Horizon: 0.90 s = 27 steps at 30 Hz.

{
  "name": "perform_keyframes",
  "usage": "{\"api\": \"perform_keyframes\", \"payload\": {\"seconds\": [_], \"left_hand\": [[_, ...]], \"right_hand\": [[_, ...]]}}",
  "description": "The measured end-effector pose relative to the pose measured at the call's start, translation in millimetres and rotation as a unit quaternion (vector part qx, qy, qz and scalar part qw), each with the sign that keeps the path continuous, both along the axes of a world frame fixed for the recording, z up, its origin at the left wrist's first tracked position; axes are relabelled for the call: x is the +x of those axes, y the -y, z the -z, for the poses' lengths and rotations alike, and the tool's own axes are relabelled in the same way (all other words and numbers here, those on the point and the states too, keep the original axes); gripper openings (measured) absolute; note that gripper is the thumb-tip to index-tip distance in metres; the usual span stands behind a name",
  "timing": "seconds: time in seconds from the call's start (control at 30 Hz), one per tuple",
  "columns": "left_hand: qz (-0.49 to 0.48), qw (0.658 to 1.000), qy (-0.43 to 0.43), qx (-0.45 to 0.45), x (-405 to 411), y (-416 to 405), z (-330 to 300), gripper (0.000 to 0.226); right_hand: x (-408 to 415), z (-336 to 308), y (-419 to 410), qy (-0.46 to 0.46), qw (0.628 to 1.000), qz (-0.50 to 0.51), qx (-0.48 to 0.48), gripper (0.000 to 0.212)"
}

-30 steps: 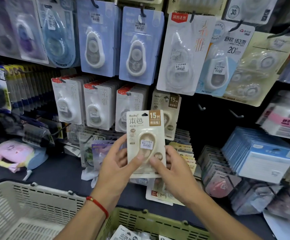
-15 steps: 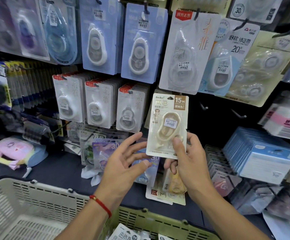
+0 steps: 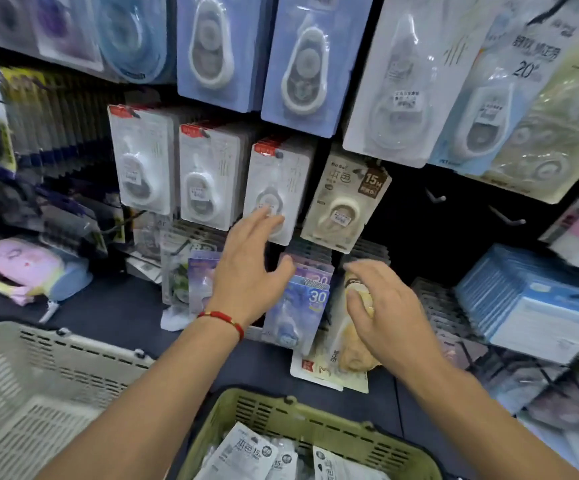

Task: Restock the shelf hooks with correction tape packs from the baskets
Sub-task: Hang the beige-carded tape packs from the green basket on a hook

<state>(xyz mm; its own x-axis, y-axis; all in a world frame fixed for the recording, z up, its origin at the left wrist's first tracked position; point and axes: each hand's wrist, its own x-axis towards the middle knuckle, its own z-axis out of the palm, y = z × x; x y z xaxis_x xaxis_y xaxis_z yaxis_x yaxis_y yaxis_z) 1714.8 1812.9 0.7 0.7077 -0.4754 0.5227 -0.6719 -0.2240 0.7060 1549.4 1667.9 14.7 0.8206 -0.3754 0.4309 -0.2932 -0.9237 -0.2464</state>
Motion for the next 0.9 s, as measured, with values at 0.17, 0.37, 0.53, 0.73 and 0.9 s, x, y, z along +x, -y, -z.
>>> {"api": "perform_keyframes", "payload": {"seconds": [0.17, 0.37, 0.53, 0.73, 0.9], "left_hand": [[0.018, 0.993, 0.077, 0.084, 17.6, 11.4, 13.6, 0.076], [0.028, 0.993, 0.082, 0.079, 15.5, 12.8, 21.2, 0.079], [0.035, 0.993, 0.070, 0.084, 15.2, 9.7, 17.2, 0.079], [0.039, 0.992, 0.079, 0.095, 15.6, 5.0, 17.2, 0.073], [0.051, 0.985, 0.098, 0.133, 8.6, -6.3, 24.3, 0.070]], "right_hand": [[50.9, -16.2, 12.7, -0.032, 0.987, 0.000, -0.160, 0.054], [93.5, -8.8, 32.4, -0.062, 0.976, 0.066, -0.199, 0.055], [118.2, -13.8, 47.6, -0.094, 0.973, 0.102, -0.183, 0.055], [117.1, -18.5, 49.9, -0.100, 0.972, 0.104, -0.185, 0.049], [72.9, -5.2, 43.9, -0.128, 0.983, 0.056, -0.120, 0.040]]}}
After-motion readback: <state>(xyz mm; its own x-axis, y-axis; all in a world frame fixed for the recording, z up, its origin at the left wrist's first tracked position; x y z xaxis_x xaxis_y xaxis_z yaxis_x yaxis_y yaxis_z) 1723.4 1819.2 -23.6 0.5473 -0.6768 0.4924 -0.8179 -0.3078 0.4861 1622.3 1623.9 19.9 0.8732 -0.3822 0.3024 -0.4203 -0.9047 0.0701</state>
